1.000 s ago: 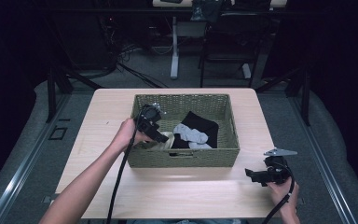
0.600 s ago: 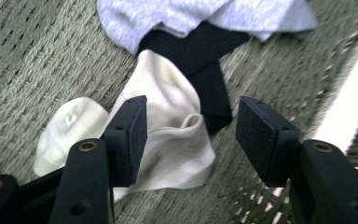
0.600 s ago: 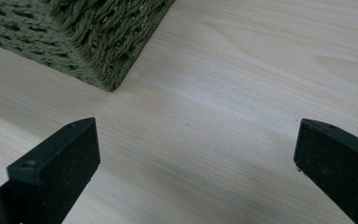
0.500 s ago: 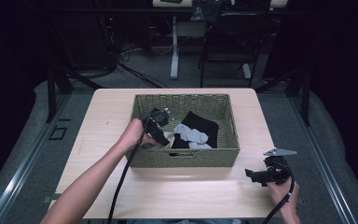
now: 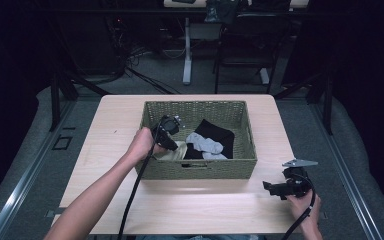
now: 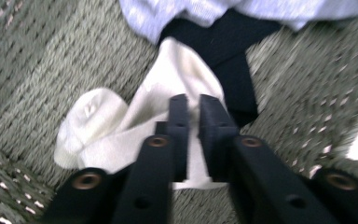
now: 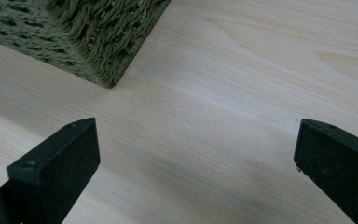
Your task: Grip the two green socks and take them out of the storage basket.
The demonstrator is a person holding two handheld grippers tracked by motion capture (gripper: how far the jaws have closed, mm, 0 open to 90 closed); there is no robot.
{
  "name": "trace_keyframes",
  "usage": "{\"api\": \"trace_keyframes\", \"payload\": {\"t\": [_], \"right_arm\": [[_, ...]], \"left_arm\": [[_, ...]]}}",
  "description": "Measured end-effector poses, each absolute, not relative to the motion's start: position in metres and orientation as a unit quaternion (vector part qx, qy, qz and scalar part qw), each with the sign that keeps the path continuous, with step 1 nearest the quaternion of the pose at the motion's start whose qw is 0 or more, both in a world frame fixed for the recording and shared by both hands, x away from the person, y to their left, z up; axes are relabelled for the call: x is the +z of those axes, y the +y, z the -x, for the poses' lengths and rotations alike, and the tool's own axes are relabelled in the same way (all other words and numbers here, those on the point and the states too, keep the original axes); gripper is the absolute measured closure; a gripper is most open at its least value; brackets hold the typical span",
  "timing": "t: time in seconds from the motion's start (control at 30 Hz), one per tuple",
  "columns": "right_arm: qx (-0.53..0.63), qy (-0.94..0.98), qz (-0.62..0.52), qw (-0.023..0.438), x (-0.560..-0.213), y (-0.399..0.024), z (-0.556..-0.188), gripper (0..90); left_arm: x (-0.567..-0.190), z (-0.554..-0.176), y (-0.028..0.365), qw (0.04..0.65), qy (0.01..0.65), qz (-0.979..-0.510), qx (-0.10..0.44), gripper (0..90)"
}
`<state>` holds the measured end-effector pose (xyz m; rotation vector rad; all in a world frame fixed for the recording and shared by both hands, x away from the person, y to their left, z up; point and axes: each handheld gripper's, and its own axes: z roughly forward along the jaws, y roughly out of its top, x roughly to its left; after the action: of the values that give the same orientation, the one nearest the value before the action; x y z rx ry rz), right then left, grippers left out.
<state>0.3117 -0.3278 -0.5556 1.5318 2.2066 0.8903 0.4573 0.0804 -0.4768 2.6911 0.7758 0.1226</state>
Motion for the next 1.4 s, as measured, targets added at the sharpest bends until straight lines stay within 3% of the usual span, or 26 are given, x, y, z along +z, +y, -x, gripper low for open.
{"api": "trace_keyframes", "payload": {"t": [0.03,0.1,0.17,0.4,0.53,0.73,0.77,0.83,0.9,1.4], "right_arm": [[0.311,0.771,-0.534,0.155,-0.556,-0.328,-0.312,0.0],[0.31,0.771,-0.535,0.154,-0.556,-0.328,-0.312,0.0],[0.311,0.77,-0.535,0.155,-0.555,-0.328,-0.312,0.0],[0.312,0.771,-0.535,0.151,-0.556,-0.329,-0.312,0.0],[0.31,0.771,-0.536,0.149,-0.556,-0.329,-0.312,0.0],[0.309,0.771,-0.536,0.149,-0.557,-0.329,-0.312,0.0],[0.309,0.772,-0.536,0.149,-0.556,-0.328,-0.312,0.0],[0.307,0.772,-0.537,0.146,-0.556,-0.328,-0.312,0.0],[0.307,0.772,-0.536,0.149,-0.557,-0.328,-0.312,0.0],[0.308,0.771,-0.537,0.149,-0.556,-0.326,-0.313,0.0]], "left_arm": [[-0.475,-0.458,0.078,0.17,0.275,-0.945,0.044,65.2],[-0.476,-0.458,0.075,0.17,0.273,-0.946,0.041,61.2],[-0.477,-0.458,0.071,0.17,0.267,-0.948,0.043,50.8],[-0.484,-0.462,0.061,0.158,0.253,-0.954,0.032,45.2],[-0.487,-0.465,0.064,0.142,0.253,-0.957,0.025,51.1],[-0.487,-0.463,0.071,0.13,0.257,-0.957,0.018,71.0],[-0.489,-0.462,0.072,0.13,0.258,-0.957,0.02,71.0],[-0.489,-0.461,0.074,0.126,0.259,-0.957,0.019,80.7],[-0.487,-0.459,0.077,0.122,0.259,-0.958,0.018,83.6],[-0.446,-0.451,0.102,0.163,0.274,-0.947,0.043,86.4]]}}
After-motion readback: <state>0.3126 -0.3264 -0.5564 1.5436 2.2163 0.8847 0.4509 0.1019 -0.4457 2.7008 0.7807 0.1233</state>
